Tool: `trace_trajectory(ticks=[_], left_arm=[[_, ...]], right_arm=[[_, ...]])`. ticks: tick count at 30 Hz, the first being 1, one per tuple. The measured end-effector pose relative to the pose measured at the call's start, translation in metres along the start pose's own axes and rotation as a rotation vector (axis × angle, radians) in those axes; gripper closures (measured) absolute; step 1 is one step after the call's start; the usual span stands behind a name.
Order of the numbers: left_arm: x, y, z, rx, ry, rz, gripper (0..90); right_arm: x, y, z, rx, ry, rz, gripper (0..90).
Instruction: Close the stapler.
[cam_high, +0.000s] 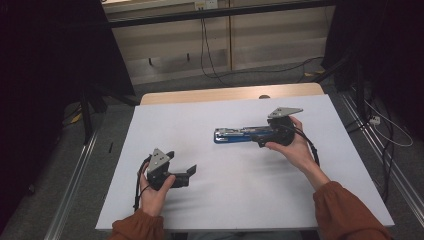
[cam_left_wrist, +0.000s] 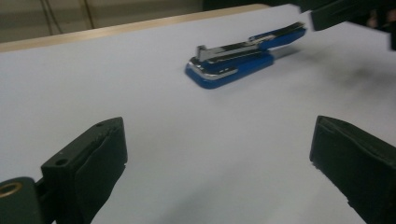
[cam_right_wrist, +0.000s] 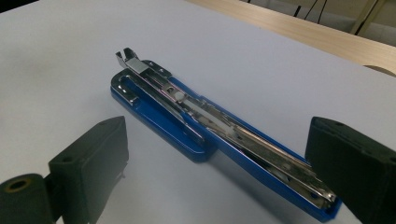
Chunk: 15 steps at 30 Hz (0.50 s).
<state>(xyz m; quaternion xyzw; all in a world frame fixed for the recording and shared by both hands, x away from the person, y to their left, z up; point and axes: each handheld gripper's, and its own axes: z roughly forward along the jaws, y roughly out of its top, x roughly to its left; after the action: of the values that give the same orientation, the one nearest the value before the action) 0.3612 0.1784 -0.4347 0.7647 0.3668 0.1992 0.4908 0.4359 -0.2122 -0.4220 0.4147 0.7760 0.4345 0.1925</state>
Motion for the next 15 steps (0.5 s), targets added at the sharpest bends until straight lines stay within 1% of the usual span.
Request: trace_trajectory(ticks=[1, 2, 4, 5, 8, 10, 12, 15], left_arm=[[0.001, 0.001, 0.002, 0.003, -0.005, -0.015, 4.1], [0.002, 0.001, 0.004, 0.002, -0.01, -0.021, 4.1], [0.003, 0.004, 0.008, 0.001, 0.0, -0.007, 4.1], [0.003, 0.006, 0.009, 0.002, 0.001, -0.008, 4.1], [0.003, 0.013, 0.014, -0.01, -0.01, -0.003, 4.6], [0.002, 0.017, 0.017, -0.017, -0.013, -0.003, 4.6], [0.0, 0.021, 0.02, -0.02, -0.014, 0.005, 4.7], [-0.001, 0.024, 0.025, -0.023, -0.019, 0.014, 4.8]], right_arm=[[0.0, -0.001, -0.001, -0.004, -0.003, 0.006, 6.3], [-0.001, -0.002, -0.002, 0.0, -0.003, 0.007, 6.4], [-0.002, -0.003, -0.004, -0.001, -0.015, 0.013, 6.9], [-0.002, -0.003, -0.005, -0.005, -0.018, 0.018, 7.0], [-0.003, -0.005, -0.009, -0.022, -0.023, 0.033, 7.7], [-0.003, -0.007, -0.011, -0.018, -0.024, 0.027, 8.5], [-0.004, -0.01, -0.015, -0.048, -0.035, 0.031, 12.3], [-0.006, -0.013, -0.02, -0.057, -0.04, 0.048, 11.8]])
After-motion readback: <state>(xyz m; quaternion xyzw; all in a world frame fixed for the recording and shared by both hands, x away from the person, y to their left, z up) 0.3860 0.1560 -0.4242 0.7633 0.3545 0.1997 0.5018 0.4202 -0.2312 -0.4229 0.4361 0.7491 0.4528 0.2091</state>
